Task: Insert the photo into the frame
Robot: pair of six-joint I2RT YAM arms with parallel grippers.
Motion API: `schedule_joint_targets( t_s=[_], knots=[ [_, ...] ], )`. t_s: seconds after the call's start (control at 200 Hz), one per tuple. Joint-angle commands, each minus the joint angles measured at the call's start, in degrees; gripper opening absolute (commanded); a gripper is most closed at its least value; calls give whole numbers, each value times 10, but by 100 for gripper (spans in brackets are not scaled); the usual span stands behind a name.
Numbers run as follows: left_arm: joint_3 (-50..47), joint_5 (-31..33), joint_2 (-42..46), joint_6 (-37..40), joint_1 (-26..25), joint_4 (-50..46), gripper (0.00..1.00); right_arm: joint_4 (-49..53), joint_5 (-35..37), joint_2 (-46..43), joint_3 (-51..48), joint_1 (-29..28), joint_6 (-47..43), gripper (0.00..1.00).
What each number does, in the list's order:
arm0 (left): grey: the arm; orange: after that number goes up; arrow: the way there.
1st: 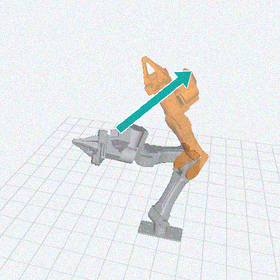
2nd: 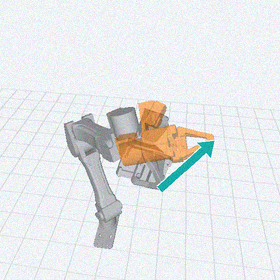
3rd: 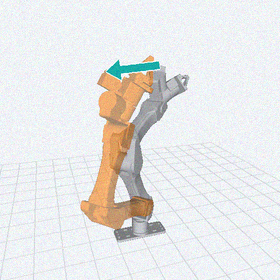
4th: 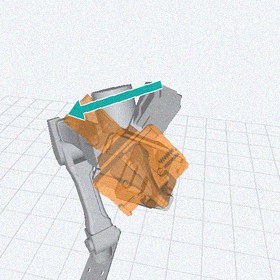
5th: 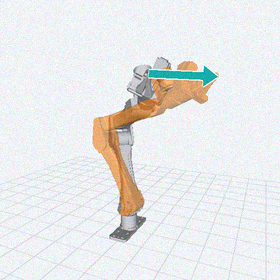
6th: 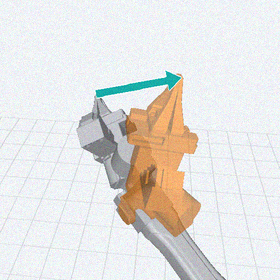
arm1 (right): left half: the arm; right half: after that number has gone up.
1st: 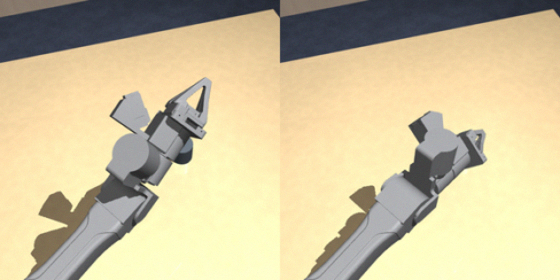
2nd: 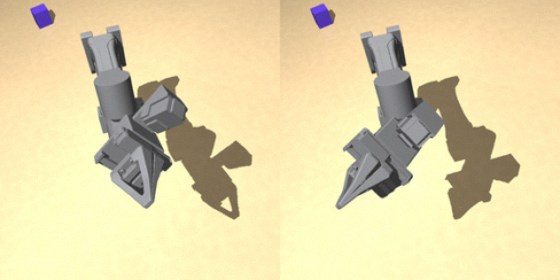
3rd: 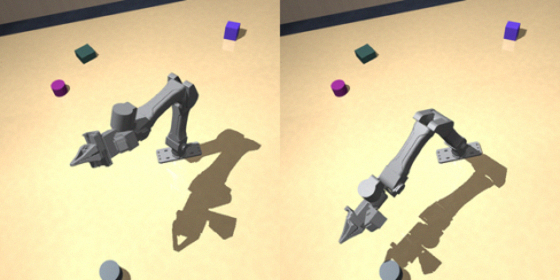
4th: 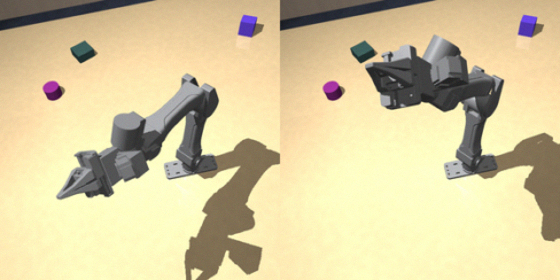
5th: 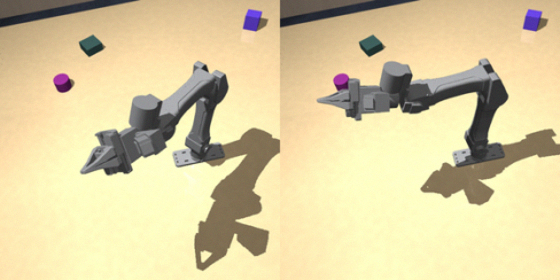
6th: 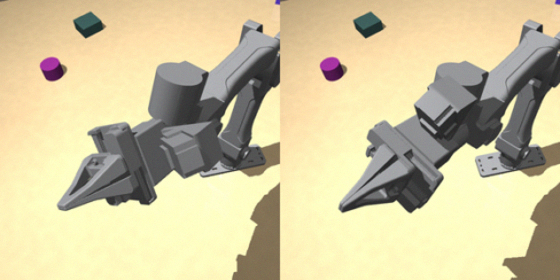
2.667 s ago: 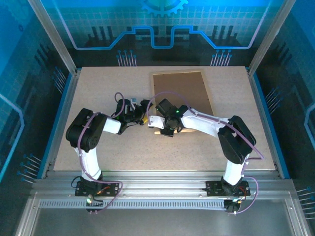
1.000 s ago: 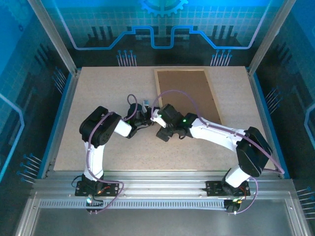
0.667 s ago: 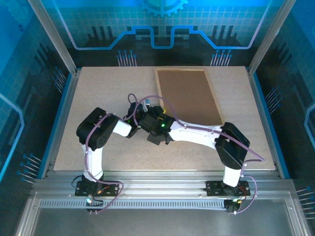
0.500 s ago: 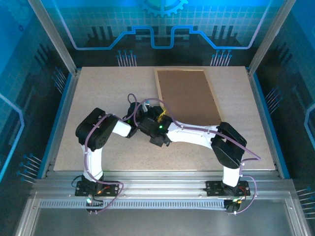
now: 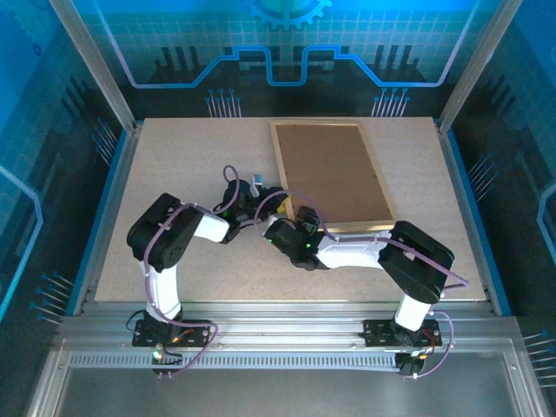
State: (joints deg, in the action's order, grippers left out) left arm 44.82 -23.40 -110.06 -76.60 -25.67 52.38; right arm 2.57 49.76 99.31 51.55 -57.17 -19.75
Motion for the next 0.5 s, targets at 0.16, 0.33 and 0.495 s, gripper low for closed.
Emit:
schedule_joint_targets(
  t_s=[0.16,0.33,0.495],
  knots=[
    [7,-16,66,-15,-1,-3,18,-348,68,19,-73,5,-215,72],
    [10,-15,65,-15,0,-7,18,-442,78,28,-83,-7,-289,46],
    [15,-15,62,-16,-1,-9,20,-445,77,31,-80,-18,-306,23]
  ],
)
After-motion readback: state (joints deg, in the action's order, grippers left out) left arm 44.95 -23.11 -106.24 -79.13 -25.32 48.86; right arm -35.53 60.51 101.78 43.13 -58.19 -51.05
